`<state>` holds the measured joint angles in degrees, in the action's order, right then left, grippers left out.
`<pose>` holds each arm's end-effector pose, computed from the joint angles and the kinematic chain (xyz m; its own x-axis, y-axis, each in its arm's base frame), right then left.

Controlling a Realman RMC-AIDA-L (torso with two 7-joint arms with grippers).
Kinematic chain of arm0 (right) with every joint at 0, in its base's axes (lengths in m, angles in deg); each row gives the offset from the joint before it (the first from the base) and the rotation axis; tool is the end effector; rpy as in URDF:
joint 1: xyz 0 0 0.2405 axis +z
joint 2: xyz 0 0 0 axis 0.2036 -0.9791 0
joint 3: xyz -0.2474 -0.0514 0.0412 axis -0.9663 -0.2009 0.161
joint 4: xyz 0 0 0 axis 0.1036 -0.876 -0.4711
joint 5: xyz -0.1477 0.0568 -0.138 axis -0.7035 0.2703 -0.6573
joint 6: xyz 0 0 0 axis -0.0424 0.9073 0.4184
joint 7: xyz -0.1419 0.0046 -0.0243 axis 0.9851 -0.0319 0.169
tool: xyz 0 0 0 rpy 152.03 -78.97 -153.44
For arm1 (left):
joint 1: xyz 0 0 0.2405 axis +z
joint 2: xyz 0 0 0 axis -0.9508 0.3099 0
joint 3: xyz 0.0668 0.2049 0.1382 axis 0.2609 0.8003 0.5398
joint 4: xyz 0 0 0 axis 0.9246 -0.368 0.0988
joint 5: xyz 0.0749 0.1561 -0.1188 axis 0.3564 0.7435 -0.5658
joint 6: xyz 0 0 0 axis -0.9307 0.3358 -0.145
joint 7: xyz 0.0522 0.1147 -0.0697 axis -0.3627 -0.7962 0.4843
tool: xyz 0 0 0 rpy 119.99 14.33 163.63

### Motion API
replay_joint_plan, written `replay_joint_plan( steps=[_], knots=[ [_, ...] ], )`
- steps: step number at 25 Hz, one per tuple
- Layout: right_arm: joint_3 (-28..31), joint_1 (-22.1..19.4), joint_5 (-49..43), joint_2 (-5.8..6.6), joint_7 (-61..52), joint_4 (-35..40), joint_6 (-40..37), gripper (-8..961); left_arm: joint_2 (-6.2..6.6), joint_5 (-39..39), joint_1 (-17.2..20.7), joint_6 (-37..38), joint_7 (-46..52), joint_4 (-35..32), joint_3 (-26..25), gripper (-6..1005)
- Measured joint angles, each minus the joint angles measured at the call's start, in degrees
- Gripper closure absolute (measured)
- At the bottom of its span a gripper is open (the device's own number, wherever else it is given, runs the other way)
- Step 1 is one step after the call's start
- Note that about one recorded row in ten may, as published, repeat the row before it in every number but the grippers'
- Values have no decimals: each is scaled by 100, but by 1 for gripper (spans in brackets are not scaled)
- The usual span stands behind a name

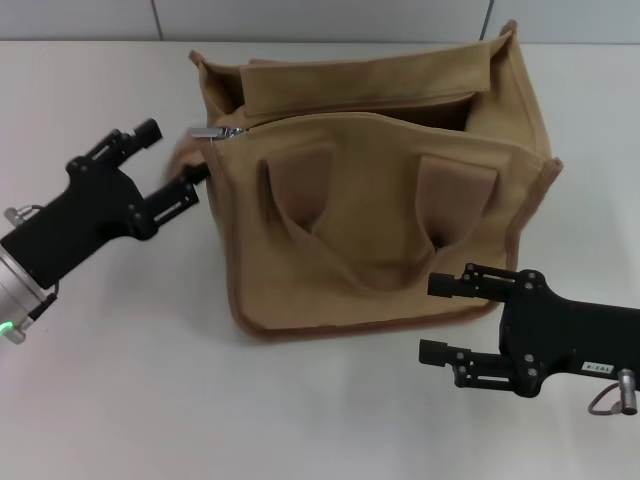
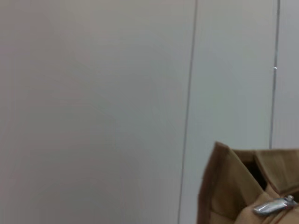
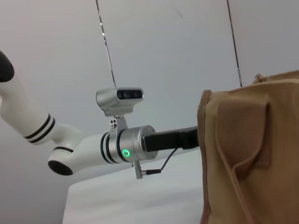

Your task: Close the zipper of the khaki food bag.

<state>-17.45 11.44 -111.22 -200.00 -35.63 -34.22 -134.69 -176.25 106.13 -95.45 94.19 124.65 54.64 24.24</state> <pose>0.2749 0.2535 -0.0366 0.7509 -0.1881 -0.6331 -0.2802 -0.9588 -0.0474 -0.3112 0.2865 -0.0108 0.6461 0.0420 0.7621 0.5714 -0.6886 -0.4465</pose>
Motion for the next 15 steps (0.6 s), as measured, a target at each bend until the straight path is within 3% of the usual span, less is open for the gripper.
replay_joint_plan(
  steps=[15],
  knots=[
    [17, 8, 2, -1, 21, -4, 6, 196, -8, -380, -23, 68, -230, 308, -9, 214]
  ],
)
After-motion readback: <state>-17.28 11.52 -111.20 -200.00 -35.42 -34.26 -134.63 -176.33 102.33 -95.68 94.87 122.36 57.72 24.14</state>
